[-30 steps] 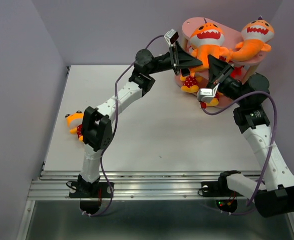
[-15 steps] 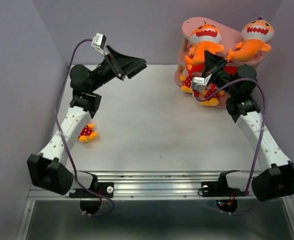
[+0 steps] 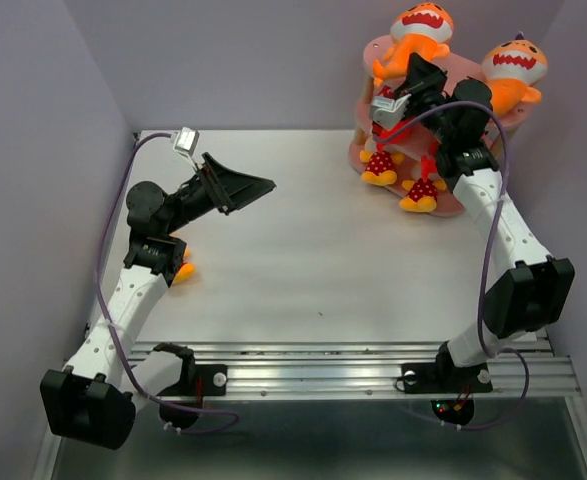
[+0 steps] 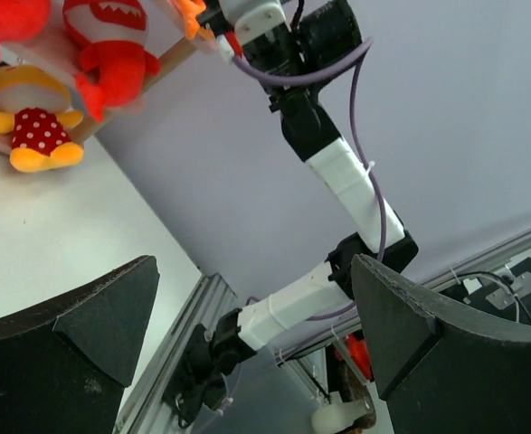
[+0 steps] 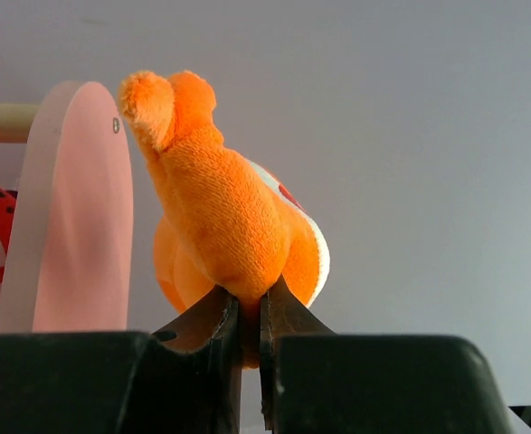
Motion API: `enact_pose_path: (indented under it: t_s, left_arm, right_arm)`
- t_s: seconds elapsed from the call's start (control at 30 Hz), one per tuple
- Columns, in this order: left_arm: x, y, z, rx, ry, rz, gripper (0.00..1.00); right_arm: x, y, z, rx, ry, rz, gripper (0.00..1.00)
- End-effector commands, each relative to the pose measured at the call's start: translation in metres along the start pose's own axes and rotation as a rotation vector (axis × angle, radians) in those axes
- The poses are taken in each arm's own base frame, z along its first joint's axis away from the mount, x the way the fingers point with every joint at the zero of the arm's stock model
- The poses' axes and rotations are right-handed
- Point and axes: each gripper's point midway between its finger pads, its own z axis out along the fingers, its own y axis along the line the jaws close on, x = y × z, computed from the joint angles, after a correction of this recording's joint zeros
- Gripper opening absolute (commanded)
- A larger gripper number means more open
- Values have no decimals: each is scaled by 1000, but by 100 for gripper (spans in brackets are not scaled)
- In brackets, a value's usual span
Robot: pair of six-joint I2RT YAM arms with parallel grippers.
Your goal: Place and organize the stuffed toys onto the shelf
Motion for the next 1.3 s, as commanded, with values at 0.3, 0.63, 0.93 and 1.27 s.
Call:
enact_pose_path:
  t_s: [0.3, 0.63, 0.93, 1.27]
  left_arm:
    - [21, -11, -27, 47, 22, 111, 99]
    - [25, -11, -30, 47, 28, 112, 99]
    - [27, -11, -32, 49, 27, 103, 99]
    - [24, -10, -30, 50, 25, 96, 99]
  right_arm:
    - [30, -25, 38, -3, 108, -63, 1]
    - [39, 12, 38, -135, 137, -49, 3]
    - [66, 25, 38, -189, 216, -10, 7]
    - [53, 29, 24, -212, 171, -14, 21]
